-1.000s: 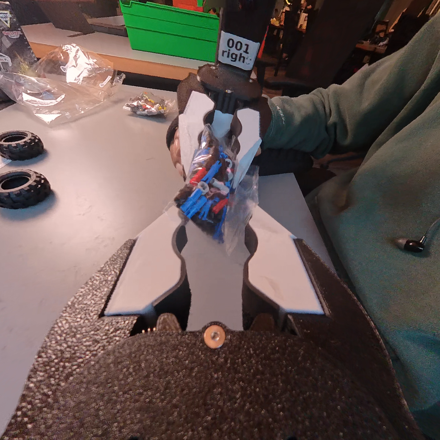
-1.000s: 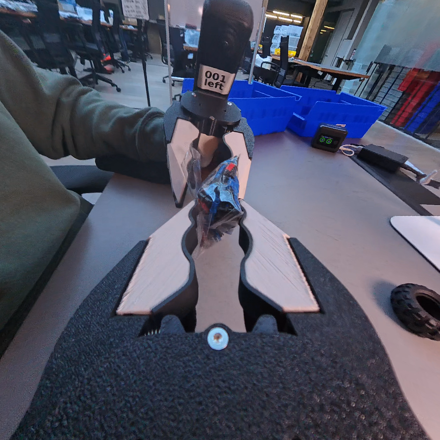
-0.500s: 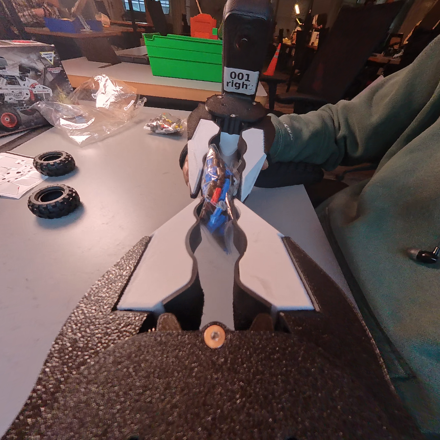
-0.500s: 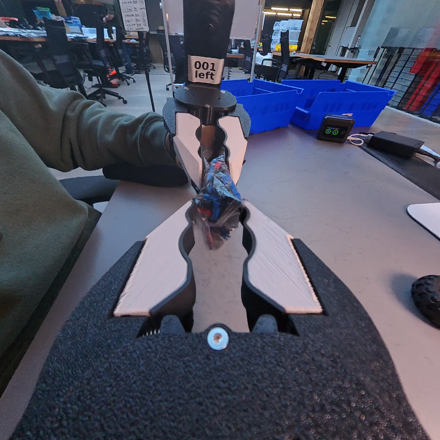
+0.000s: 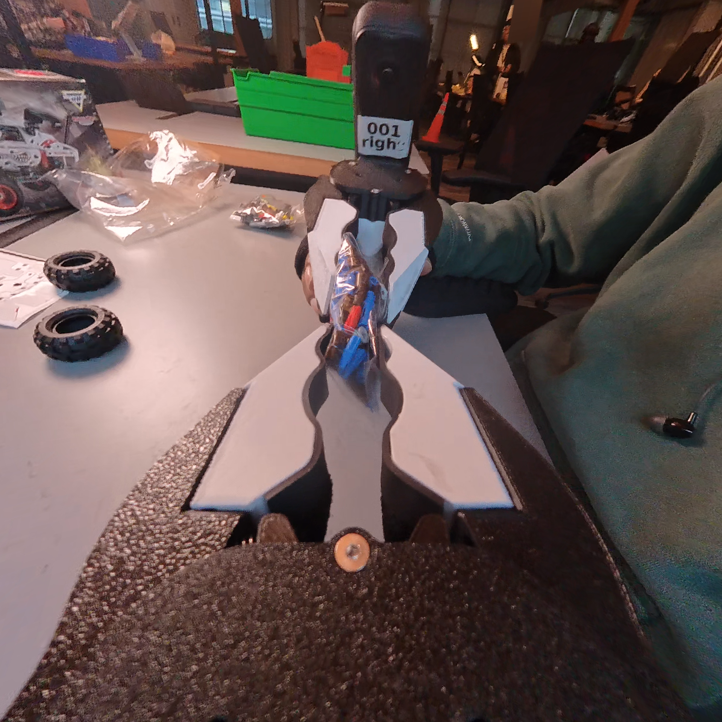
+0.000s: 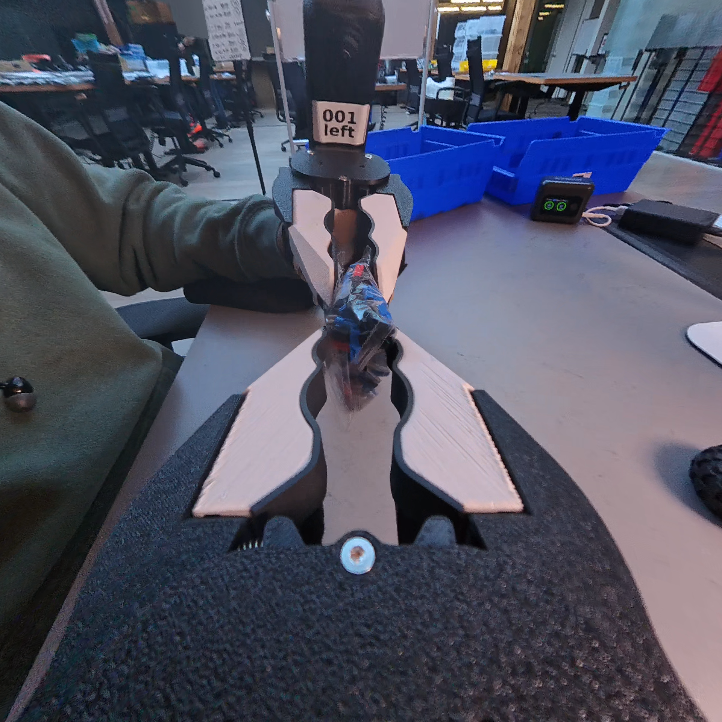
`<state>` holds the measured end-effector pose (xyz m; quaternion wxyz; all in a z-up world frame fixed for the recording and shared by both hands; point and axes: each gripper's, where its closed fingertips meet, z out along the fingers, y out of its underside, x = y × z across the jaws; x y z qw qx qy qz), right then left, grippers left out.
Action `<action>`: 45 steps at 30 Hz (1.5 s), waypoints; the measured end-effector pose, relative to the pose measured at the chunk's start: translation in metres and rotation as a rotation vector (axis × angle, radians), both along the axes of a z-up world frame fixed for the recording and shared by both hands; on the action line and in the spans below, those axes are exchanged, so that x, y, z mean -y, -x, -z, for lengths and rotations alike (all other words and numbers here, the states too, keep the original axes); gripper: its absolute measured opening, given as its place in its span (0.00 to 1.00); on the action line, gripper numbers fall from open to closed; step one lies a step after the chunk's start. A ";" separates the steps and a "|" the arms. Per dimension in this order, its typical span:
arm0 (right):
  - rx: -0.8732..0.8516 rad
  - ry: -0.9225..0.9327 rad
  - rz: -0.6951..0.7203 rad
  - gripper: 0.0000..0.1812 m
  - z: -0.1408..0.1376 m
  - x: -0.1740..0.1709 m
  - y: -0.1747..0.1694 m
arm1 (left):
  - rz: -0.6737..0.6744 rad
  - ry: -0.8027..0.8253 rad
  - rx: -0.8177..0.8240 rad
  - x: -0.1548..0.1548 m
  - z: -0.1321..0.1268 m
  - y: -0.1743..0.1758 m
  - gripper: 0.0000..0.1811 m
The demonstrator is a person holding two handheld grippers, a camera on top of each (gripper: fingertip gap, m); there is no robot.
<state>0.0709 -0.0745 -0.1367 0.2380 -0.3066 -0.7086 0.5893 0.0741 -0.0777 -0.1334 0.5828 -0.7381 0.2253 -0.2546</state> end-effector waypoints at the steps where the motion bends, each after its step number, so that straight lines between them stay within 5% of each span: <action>1: 0.009 -0.016 0.018 0.15 0.003 -0.002 0.002 | -0.015 0.022 -0.006 -0.002 0.003 0.002 0.11; 14: 0.245 -0.060 -0.001 0.14 0.044 -0.015 0.004 | -0.041 0.348 0.097 -0.010 0.043 0.008 0.11; 26: 0.073 -0.310 0.059 0.14 0.045 -0.036 0.005 | -0.143 0.190 -0.233 -0.024 0.050 0.016 0.11; 29: 0.073 -0.493 0.198 0.14 0.043 -0.082 0.008 | -0.266 0.194 -0.284 -0.030 0.054 0.040 0.08; 34: 0.166 -1.233 0.720 0.13 0.025 -0.270 -0.014 | -0.331 0.197 -0.193 -0.027 0.047 0.060 0.10; 36: 0.291 -1.557 0.753 0.13 0.035 -0.325 -0.038 | -0.326 0.185 -0.202 -0.028 0.044 0.058 0.10; 40: 0.400 -1.692 0.584 0.14 0.079 -0.334 -0.059 | -0.303 0.168 -0.254 -0.025 0.045 0.048 0.10; 45: 0.504 -1.423 0.610 0.17 0.088 -0.323 -0.065 | -0.282 0.198 -0.233 -0.025 0.052 0.047 0.10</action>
